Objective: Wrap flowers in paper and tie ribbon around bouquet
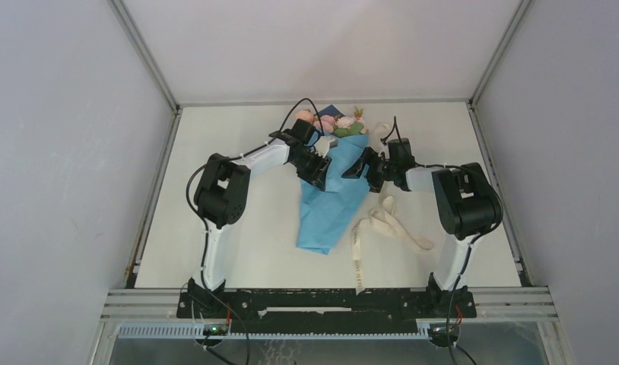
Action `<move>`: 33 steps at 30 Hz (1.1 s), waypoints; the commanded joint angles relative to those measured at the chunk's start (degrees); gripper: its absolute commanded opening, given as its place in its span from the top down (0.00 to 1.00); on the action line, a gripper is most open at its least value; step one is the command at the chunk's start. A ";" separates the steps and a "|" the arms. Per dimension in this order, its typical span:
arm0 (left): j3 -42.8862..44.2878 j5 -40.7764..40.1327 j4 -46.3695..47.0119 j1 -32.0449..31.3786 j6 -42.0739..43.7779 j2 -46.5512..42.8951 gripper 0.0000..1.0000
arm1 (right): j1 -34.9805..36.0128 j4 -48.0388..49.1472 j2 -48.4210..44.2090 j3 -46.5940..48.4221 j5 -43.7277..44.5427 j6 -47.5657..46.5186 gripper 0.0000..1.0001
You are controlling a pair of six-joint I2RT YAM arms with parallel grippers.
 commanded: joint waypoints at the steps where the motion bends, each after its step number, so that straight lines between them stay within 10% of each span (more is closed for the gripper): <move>1: 0.52 -1.94 -1.33 0.05 0.64 -0.40 0.54 | 1.07 9.00 3.86 0.55 -0.50 2.96 0.19; 5: 0.65 -2.27 -1.30 0.06 0.70 -0.10 0.54 | 2.40 12.51 5.30 0.59 1.12 5.52 0.34; 10: 1.55 -2.12 -2.99 -0.05 0.88 -1.95 0.54 | 3.32 18.00 7.53 0.61 2.53 10.09 1.00; 22: -7.12 -0.44 -7.81 -21.03 9.33 -21.52 0.33 | 1.64 17.30 7.24 0.82 2.03 9.04 1.00; 33: -5.07 -1.62 -11.34 -34.56 49.30 -13.46 0.00 | 1.14 8.82 7.25 4.07 0.55 0.57 1.00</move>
